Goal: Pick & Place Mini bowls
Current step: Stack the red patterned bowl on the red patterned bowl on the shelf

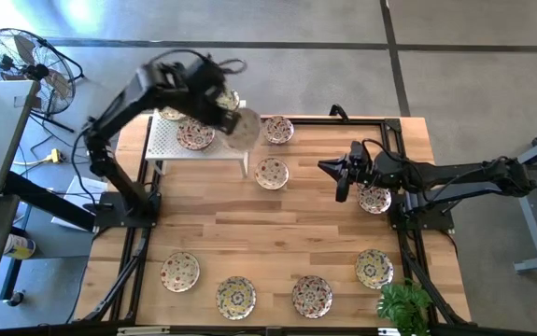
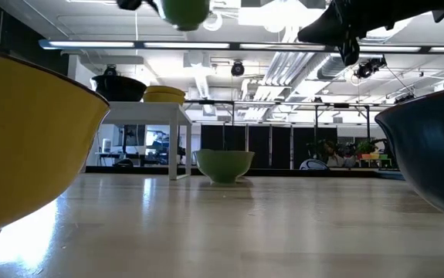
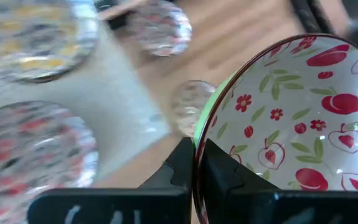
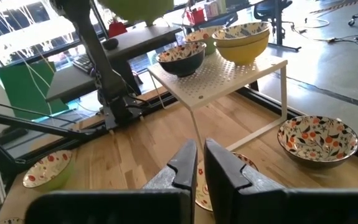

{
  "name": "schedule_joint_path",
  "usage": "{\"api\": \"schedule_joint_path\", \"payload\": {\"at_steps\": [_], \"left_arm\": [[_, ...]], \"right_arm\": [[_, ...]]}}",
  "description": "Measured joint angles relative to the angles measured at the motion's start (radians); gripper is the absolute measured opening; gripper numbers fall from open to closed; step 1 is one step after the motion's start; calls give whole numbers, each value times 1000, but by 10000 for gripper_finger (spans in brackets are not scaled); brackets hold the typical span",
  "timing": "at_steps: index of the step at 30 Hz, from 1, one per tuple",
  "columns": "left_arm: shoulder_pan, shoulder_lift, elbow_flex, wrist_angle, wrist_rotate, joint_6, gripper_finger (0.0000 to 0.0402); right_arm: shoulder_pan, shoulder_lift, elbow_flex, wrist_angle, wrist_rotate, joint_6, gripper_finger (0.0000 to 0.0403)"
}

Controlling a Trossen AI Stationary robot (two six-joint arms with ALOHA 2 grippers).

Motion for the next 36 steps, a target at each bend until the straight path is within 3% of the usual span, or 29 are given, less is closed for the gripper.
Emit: {"api": "schedule_joint_path", "payload": {"at_steps": [5, 13, 20, 24, 27, 30, 36], "left_arm": [[154, -36, 0, -60, -35, -20, 7], [430, -80, -16, -36, -4, 73, 4], [556, -93, -130, -40, -12, 74, 4], [611, -154, -265, -32, -58, -22, 4], [641, -226, -379, 93, -48, -85, 4], [674, -281, -439, 235, -21, -200, 4], [694, -291, -526, 247, -28, -420, 4]], "right_arm": [[0, 0, 0, 1, 0, 0, 17], [0, 0, 0, 0, 0, 0, 19], [0, 0, 0, 0, 0, 0, 17], [0, 0, 0, 0, 0, 0, 16], [0, 0, 0, 1, 0, 0, 17], [0, 0, 0, 0, 0, 0, 16], [0, 0, 0, 0, 0, 0, 16]]}}
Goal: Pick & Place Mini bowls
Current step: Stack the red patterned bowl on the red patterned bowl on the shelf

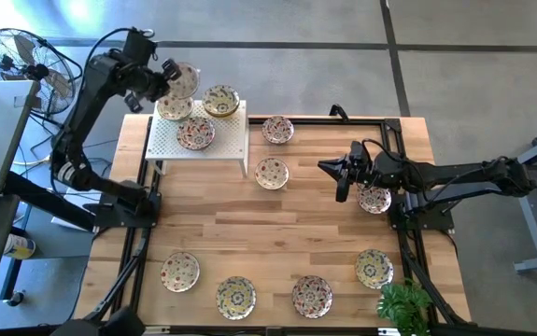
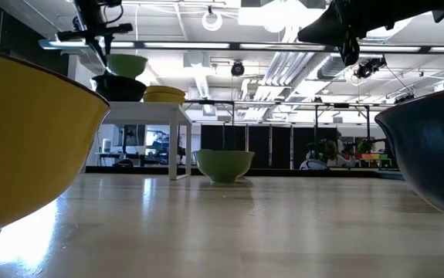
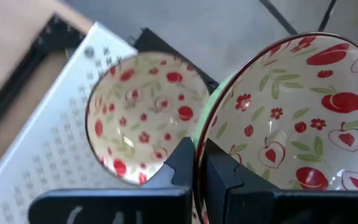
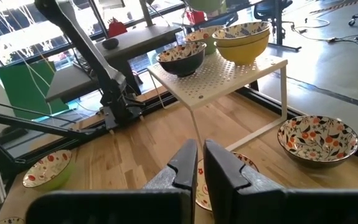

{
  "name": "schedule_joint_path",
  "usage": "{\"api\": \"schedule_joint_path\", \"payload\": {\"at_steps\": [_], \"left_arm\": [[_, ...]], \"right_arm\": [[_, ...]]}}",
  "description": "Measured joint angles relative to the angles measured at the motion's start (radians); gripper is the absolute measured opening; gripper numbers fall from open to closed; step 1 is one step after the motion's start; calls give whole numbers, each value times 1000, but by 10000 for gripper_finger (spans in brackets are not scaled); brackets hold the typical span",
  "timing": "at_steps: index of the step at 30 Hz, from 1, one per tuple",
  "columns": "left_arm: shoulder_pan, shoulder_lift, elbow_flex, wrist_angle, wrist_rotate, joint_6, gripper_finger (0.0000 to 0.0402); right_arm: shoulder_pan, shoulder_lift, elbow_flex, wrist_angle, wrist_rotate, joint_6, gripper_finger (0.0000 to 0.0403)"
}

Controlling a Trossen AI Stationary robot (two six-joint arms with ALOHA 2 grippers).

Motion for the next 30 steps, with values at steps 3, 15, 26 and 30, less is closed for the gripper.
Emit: {"api": "schedule_joint_path", "payload": {"at_steps": [3, 15, 26, 30], "left_arm": [[-2, -19, -21, 8, -9, -114, 4], [-207, -22, -100, 5, -191, -574, 4], [-249, -23, -208, 51, -255, -761, 13], [-250, -28, -208, 16, -278, -777, 10]], "right_arm": [[0, 0, 0, 0, 0, 0, 17], [0, 0, 0, 0, 0, 0, 20], [0, 0, 0, 0, 0, 0, 21], [0, 0, 0, 0, 0, 0, 19]]}}
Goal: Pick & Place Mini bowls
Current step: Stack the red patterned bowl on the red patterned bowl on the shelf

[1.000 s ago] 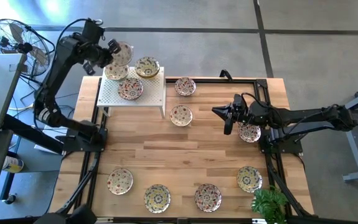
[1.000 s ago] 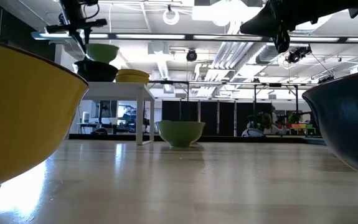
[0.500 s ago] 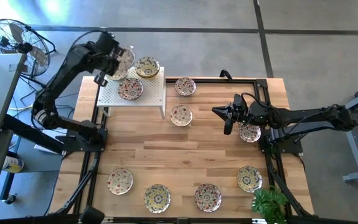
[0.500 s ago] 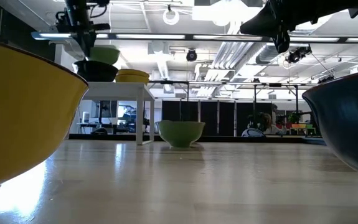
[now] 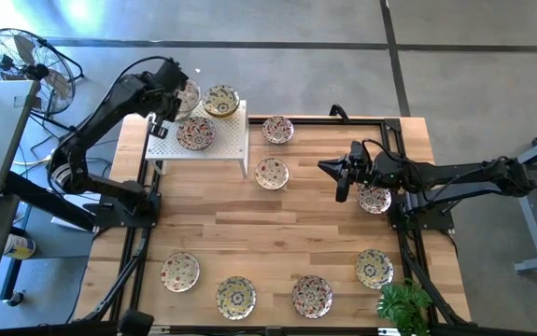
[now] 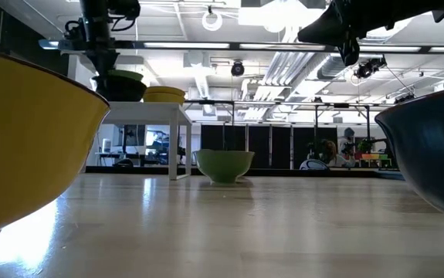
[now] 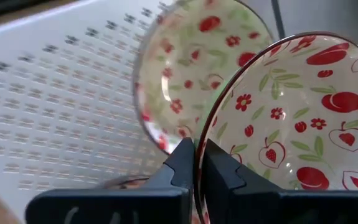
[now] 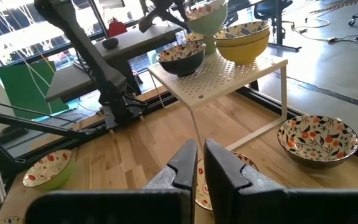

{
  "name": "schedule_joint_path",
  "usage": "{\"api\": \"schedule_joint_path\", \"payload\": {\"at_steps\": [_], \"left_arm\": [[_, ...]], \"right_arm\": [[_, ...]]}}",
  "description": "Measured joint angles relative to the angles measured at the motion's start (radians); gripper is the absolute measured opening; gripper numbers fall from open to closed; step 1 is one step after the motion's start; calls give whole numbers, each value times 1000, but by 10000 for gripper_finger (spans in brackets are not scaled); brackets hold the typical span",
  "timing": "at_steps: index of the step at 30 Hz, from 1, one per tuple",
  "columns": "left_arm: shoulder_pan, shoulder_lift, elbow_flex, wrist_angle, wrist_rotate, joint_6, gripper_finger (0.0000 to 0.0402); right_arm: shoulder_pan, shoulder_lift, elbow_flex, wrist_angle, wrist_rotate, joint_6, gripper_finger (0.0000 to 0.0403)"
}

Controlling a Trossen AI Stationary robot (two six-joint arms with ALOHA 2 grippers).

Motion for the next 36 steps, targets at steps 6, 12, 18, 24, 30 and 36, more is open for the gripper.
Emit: {"api": "schedule_joint_path", "payload": {"at_steps": [6, 12, 18, 24, 30, 36], "left_arm": [[0, -5, 0, -78, -37, -20, 7], [1, -5, 0, -99, -60, -34, 8], [2, -5, -66, -73, -64, -44, 9], [2, -5, -88, -23, -83, -64, 11], [1, -6, -88, -23, -91, -47, 60], [1, -47, -88, -18, -89, -26, 127]], "right_arm": [[0, 0, 0, 0, 0, 0, 21], [0, 0, 0, 0, 0, 0, 19], [0, 0, 0, 0, 0, 0, 20], [0, 0, 0, 0, 0, 0, 20], [0, 0, 0, 0, 0, 0, 19], [0, 0, 0, 0, 0, 0, 21]]}}
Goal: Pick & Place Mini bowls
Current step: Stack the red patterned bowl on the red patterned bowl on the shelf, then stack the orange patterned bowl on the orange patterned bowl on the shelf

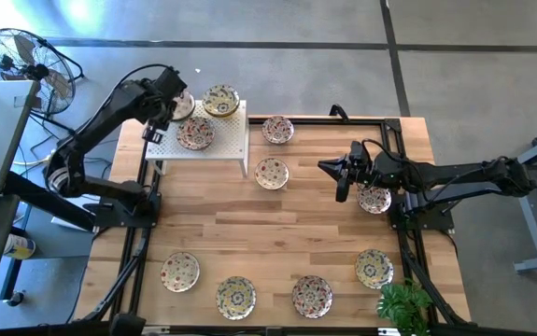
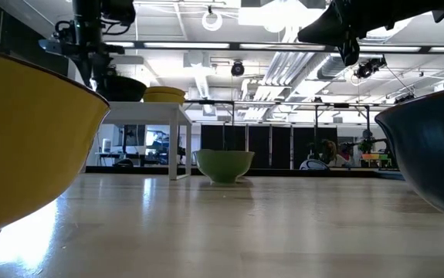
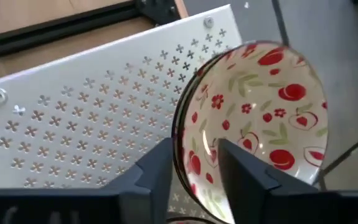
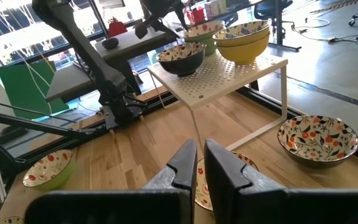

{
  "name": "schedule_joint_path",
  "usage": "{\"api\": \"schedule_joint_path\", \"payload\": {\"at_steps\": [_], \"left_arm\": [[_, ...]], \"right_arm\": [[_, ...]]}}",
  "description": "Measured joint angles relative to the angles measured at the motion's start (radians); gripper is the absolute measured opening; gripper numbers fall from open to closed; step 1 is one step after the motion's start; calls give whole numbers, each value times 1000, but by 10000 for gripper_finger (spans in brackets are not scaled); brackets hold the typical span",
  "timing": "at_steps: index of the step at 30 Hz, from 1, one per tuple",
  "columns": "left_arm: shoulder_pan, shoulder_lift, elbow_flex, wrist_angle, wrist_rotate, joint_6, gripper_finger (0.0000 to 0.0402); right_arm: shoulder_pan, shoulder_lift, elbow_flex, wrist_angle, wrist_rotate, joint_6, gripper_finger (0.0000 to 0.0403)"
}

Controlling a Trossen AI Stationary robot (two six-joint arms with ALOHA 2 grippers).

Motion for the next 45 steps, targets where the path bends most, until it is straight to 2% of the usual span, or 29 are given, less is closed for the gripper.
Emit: {"api": "schedule_joint_path", "payload": {"at_steps": [5, 10, 15, 20, 24, 29, 33, 35, 39, 42, 45], "left_arm": [[0, -55, 0, -6, -29, 60, 164], [0, -123, 0, -25, -41, 185, 172], [-1, -176, 0, -14, -40, 372, 161], [-27, -198, 0, 54, 12, 635, 122], [-150, -182, 0, 173, -22, 776, 74], [-399, -130, 0, 404, -186, 988, 12], [-603, -73, -1, 584, -249, 1180, 8], [-694, -37, 0, 660, -238, 1265, 5], [-829, 35, -2, 824, -121, 1451, 2], [-902, 60, -17, 917, -39, 1518, 1], [-953, 59, -89, 1070, 26, 1547, 1]], "right_arm": [[0, 0, 0, 0, 0, 0, 19], [0, 0, 0, 0, 0, 0, 20], [0, 0, 0, 0, 0, 0, 24], [0, 0, 0, 0, 0, 0, 24], [0, 0, 0, 0, 0, 0, 25], [0, 0, 0, 0, 0, 0, 24], [0, 0, 0, 0, 0, 0, 26], [0, 0, 0, 0, 0, 0, 25], [0, 0, 0, 0, 0, 0, 24], [0, 0, 0, 0, 0, 0, 26], [0, 0, 0, 0, 0, 0, 24]]}}
